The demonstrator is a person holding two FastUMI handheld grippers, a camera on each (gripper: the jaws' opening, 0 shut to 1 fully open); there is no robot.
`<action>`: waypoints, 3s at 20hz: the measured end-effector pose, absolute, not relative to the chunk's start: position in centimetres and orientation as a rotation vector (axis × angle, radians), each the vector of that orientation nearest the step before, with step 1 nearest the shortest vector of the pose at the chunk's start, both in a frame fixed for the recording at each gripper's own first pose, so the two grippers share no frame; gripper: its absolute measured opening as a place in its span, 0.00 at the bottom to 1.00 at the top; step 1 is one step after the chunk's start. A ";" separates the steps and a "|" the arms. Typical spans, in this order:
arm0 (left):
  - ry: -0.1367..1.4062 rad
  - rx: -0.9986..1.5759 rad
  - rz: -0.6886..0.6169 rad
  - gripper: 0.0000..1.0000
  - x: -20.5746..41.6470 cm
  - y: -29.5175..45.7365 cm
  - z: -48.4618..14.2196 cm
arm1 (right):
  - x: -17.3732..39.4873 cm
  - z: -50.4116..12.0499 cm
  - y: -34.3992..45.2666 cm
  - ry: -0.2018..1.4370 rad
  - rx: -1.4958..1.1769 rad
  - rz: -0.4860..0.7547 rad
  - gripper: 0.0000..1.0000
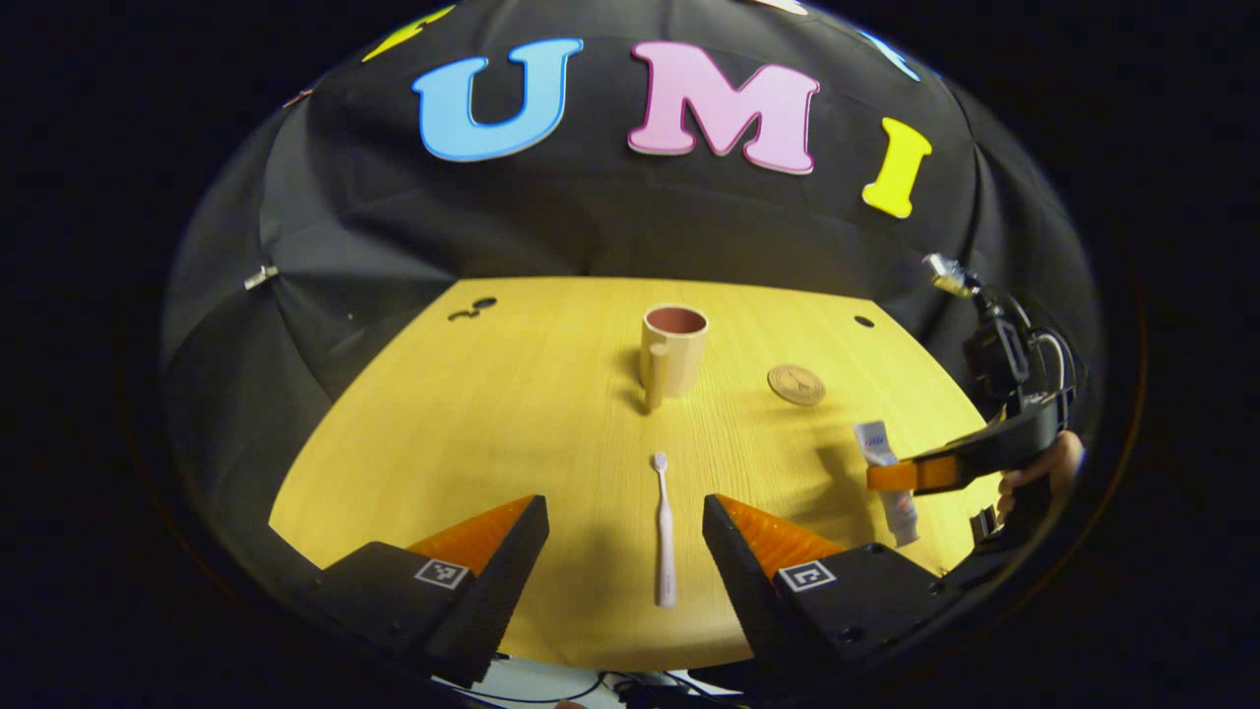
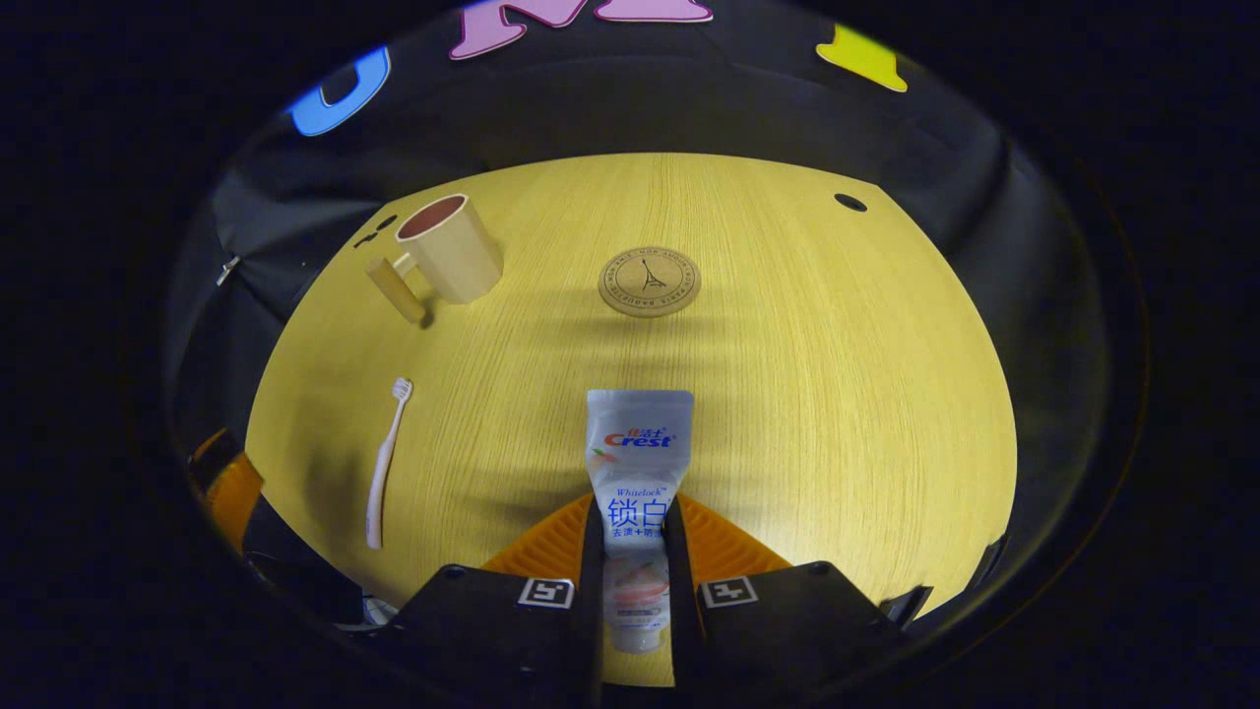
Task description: Put the toothbrush and toothpaste on the desktop into the cup, then pick up the cup and place it on the coaster on the desktop.
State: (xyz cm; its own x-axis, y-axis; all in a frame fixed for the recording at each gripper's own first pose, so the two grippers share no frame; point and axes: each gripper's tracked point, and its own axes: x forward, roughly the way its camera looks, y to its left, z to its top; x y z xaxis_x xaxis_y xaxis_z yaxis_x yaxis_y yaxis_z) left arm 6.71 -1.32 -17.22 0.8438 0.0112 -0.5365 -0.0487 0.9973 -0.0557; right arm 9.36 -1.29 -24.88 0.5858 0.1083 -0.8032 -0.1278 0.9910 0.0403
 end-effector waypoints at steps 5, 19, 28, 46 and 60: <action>0.683 -0.072 0.021 0.98 7.9 -2.3 -21.1 | 9.3 -22.8 -2.1 0.880 0.001 0.147 0.32; 0.923 -0.020 0.056 0.95 9.8 -3.1 -28.1 | 9.1 -21.9 -3.5 0.841 -0.027 0.258 0.31; 0.961 0.013 -0.020 0.73 10.5 -4.5 -28.6 | 9.6 -22.9 -2.9 0.863 -0.011 0.302 0.32; 0.825 -0.189 -0.002 0.07 11.2 -4.5 -25.5 | 15.9 -17.6 2.9 0.730 -0.020 0.385 0.32; 0.633 -0.266 0.127 0.06 7.1 -0.1 -20.0 | 25.1 -9.2 13.3 0.345 -0.029 0.488 0.31</action>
